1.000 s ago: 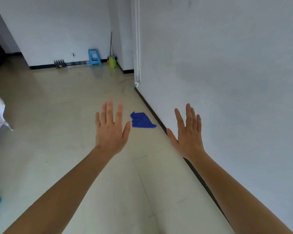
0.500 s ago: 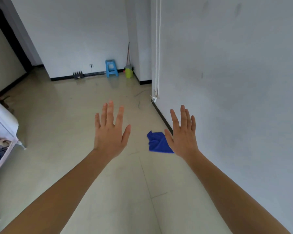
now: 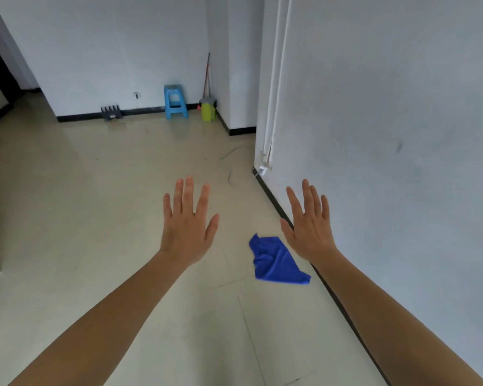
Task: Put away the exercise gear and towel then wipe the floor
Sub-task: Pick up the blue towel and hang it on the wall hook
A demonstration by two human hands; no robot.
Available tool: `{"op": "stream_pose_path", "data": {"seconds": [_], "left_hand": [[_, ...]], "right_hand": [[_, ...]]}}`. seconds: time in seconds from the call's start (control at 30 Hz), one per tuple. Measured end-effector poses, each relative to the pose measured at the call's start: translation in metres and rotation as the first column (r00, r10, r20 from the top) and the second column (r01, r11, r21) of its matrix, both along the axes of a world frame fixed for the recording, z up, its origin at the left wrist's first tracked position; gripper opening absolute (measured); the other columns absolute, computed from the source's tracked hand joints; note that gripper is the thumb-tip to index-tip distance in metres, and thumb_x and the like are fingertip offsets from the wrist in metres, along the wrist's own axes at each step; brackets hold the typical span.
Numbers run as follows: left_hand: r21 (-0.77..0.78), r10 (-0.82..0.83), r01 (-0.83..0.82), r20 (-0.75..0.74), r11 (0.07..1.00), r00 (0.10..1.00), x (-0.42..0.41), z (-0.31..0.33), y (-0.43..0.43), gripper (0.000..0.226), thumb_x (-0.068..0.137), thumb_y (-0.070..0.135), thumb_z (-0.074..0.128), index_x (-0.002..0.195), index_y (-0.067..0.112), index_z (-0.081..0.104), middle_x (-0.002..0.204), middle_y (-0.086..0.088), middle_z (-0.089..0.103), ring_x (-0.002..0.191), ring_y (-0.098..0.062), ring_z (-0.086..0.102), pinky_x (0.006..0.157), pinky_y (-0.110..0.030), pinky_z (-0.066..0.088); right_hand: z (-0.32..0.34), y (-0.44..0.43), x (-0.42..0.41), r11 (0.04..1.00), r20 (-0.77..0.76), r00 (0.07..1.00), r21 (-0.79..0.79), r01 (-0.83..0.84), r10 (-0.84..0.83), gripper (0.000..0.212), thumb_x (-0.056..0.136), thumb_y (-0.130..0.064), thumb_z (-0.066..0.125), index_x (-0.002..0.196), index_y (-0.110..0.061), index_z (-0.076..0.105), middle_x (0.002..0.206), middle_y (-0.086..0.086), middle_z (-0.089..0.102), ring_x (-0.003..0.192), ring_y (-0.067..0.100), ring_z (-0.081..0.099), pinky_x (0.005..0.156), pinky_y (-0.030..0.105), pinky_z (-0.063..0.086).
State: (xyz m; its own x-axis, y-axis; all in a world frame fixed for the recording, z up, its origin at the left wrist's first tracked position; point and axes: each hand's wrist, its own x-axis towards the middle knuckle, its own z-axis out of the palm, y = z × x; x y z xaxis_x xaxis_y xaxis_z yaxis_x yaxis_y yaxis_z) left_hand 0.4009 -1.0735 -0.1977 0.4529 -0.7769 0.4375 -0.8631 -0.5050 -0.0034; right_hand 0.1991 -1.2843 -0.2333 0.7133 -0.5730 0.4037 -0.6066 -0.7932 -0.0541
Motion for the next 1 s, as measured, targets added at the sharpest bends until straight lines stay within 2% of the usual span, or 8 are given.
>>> {"op": "stream_pose_path", "data": {"seconds": [0.23,0.4,0.6,0.73,0.87,1.0], "left_hand": [[0.056,-0.177,0.18,-0.061,0.982,0.982,0.109,-0.009,-0.157,0.067,0.101,0.049,0.025,0.156,0.012,0.015,0.162,-0.023,0.004,0.15,-0.04,0.006,0.116,-0.061,0.02],[0.175,-0.289,0.308,-0.125,0.935,0.949,0.147,-0.067,-0.264,0.069,0.1,0.05,0.025,0.157,0.012,0.014,0.162,-0.022,0.002,0.15,-0.039,0.006,0.116,-0.061,0.019],[0.376,-0.319,0.369,-0.191,0.85,0.928,0.197,-0.135,-0.386,0.071,0.098,0.049,0.03,0.157,0.013,0.015,0.163,-0.021,0.001,0.15,-0.039,0.007,0.116,-0.061,0.022],[0.45,-0.383,0.431,-0.199,0.782,0.902,0.234,-0.158,-0.47,0.071,0.097,0.046,0.037,0.156,0.012,0.018,0.162,-0.022,0.006,0.149,-0.039,0.011,0.115,-0.06,0.025],[0.503,-0.389,0.479,-0.278,0.72,0.878,0.267,-0.186,-0.533,0.074,0.095,0.044,0.046,0.156,0.012,0.018,0.162,-0.023,0.008,0.149,-0.04,0.012,0.114,-0.059,0.026],[0.544,-0.44,0.555,-0.339,0.629,0.832,0.298,-0.245,-0.583,0.076,0.092,0.042,0.055,0.154,0.012,0.024,0.161,-0.023,0.013,0.148,-0.039,0.017,0.113,-0.059,0.029]], "right_hand": [[-0.011,-0.098,0.05,0.981,0.005,0.983,0.056,0.185,-0.185,0.075,0.099,-0.041,0.049,0.16,-0.018,0.011,0.166,0.019,0.001,0.153,0.038,0.01,0.122,0.056,0.016],[-0.061,-0.178,0.064,0.932,-0.03,0.943,0.144,0.331,-0.33,0.077,0.097,-0.039,0.053,0.16,-0.017,0.014,0.165,0.02,0.006,0.151,0.04,0.017,0.12,0.057,0.022],[-0.133,-0.276,0.107,0.839,-0.093,0.895,0.318,0.442,-0.436,0.076,0.096,-0.036,0.057,0.158,-0.014,0.02,0.164,0.022,0.013,0.149,0.041,0.022,0.118,0.057,0.027],[-0.161,-0.339,0.152,0.795,-0.177,0.884,0.388,0.466,-0.432,0.072,0.095,-0.034,0.057,0.156,-0.011,0.026,0.162,0.023,0.019,0.146,0.041,0.029,0.114,0.054,0.035],[-0.187,-0.383,0.188,0.753,-0.297,0.856,0.411,0.515,-0.424,0.065,0.096,-0.033,0.056,0.153,-0.011,0.033,0.161,0.022,0.023,0.146,0.04,0.031,0.114,0.05,0.037],[-0.235,-0.413,0.211,0.7,-0.395,0.81,0.418,0.579,-0.434,0.057,0.099,-0.032,0.053,0.151,-0.014,0.038,0.161,0.019,0.026,0.147,0.036,0.031,0.115,0.048,0.037]]}}
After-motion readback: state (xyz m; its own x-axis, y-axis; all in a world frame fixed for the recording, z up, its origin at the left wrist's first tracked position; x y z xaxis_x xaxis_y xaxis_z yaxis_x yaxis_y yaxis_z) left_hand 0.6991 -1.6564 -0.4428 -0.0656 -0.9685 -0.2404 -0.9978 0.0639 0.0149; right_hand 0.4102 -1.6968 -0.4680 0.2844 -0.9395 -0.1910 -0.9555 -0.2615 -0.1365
